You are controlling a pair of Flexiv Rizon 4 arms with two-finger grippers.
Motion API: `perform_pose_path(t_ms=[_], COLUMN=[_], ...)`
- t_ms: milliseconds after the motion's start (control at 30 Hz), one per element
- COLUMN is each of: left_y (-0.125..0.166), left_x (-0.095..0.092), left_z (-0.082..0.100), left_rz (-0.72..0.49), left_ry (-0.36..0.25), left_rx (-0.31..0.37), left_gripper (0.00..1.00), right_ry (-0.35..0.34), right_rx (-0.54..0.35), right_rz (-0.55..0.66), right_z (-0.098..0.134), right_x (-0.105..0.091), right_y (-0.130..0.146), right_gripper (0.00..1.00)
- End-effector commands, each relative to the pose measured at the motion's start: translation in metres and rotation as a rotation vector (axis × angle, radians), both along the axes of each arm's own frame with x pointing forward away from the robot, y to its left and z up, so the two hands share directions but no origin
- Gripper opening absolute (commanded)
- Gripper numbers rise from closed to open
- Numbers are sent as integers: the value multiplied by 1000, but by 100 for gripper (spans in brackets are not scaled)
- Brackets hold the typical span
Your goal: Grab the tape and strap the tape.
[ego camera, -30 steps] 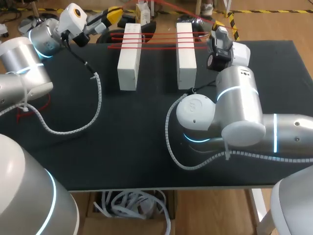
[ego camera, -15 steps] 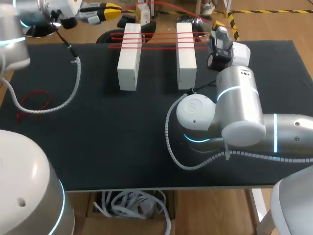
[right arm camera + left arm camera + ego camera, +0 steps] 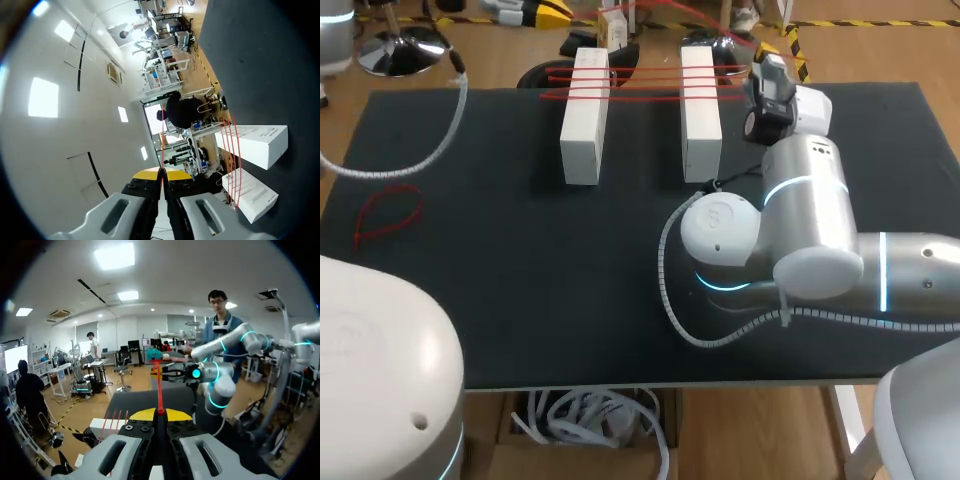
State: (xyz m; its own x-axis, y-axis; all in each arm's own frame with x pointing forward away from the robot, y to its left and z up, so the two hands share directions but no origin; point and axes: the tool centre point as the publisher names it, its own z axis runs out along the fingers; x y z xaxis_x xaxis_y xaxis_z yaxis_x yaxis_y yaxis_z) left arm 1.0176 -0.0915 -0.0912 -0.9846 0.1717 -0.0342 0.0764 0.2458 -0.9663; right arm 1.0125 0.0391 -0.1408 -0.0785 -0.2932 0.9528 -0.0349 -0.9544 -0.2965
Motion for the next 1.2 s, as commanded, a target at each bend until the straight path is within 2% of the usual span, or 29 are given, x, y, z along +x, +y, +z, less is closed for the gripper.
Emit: perform_pose_path(t_ms=[33,200,333,567,1200], left_y=[-8,-11,-11,-8,-15], left_x=[2,2,2,1,-13], left_z=[6,7,7,7,9], left_rz=[-13,1,41,105,139], left_ry=[-16,-46,-66,-79,-125], left_rx=[606,730,767,761,720], left_gripper=[0,0,0,0,0], right_ry=[6,6,6,6,6], right_rx=[-2,-2,-2,-2,-2], right_rz=[0,0,0,0,0], right_z=[2,2,2,2,2], right_x=[-1,-1,-1,-1,-1], right_y=[0,0,0,0,0], right_gripper=[0,0,0,0,0])
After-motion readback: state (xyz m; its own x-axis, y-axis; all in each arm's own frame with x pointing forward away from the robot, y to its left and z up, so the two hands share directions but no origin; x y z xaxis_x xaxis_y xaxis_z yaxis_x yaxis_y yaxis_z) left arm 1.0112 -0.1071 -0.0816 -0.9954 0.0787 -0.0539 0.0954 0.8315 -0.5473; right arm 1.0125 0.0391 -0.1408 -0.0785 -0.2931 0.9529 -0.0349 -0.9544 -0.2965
